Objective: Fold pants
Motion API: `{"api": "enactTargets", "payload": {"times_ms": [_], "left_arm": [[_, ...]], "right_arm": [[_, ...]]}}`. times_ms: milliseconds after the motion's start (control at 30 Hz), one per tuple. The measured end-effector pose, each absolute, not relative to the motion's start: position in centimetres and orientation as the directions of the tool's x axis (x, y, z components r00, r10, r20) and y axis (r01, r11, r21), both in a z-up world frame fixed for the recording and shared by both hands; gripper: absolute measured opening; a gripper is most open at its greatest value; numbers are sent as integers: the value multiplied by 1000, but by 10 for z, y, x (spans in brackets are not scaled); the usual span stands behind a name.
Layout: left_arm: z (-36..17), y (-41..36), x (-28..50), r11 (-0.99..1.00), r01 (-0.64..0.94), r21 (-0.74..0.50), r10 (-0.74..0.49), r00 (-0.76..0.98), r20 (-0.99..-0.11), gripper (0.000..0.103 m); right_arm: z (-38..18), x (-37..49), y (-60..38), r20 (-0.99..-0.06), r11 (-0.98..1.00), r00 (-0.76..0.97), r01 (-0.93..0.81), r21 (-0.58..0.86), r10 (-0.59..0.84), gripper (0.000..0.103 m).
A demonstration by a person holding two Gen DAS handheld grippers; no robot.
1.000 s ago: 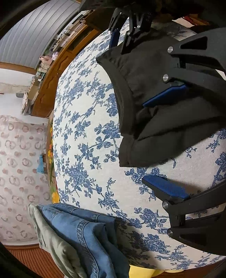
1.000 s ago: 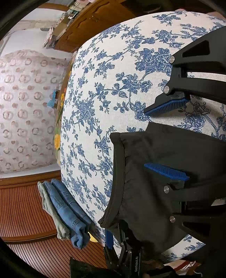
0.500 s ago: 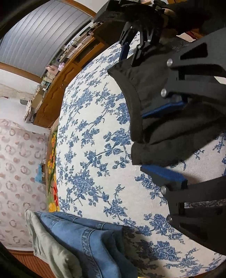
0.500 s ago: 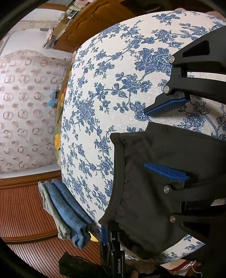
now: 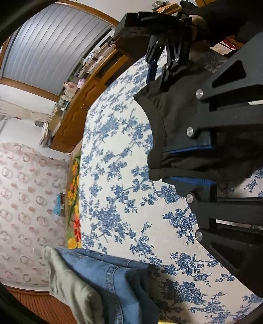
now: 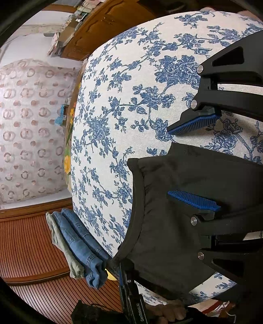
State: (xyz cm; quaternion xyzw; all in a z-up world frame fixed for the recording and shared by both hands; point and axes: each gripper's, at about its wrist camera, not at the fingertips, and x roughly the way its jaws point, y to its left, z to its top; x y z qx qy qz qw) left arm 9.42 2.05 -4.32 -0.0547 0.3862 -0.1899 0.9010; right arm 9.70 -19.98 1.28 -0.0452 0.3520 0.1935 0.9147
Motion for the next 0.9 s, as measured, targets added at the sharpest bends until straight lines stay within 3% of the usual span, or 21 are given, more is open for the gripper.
{"api": "enactTargets", "payload": {"times_ms": [133,267,367,400,567,900], "left_arm": [[-38,17,90,924,307,-226,-377,643,-667,22],[-36,15,89,923,311,-225,-380,652,-656,22],[-34,14,89,922,314,-228,-384,659,-647,22],[-34,14,88,922,314,-227,-384,660,-646,22],[-32,11,84,921,325,-216,-385,665,-640,16],[-8,11,71,912,346,-219,-407,702,-584,14]], "right_arm": [[15,98,-205,-666,907,649,-409,103,369,59],[15,99,-205,-677,914,650,-396,86,345,48],[16,98,-201,-685,908,639,-411,80,350,35],[16,97,-198,-687,906,637,-416,75,349,26],[17,96,-195,-686,889,619,-448,90,382,11],[35,79,-204,-619,893,677,-440,91,397,9]]}}
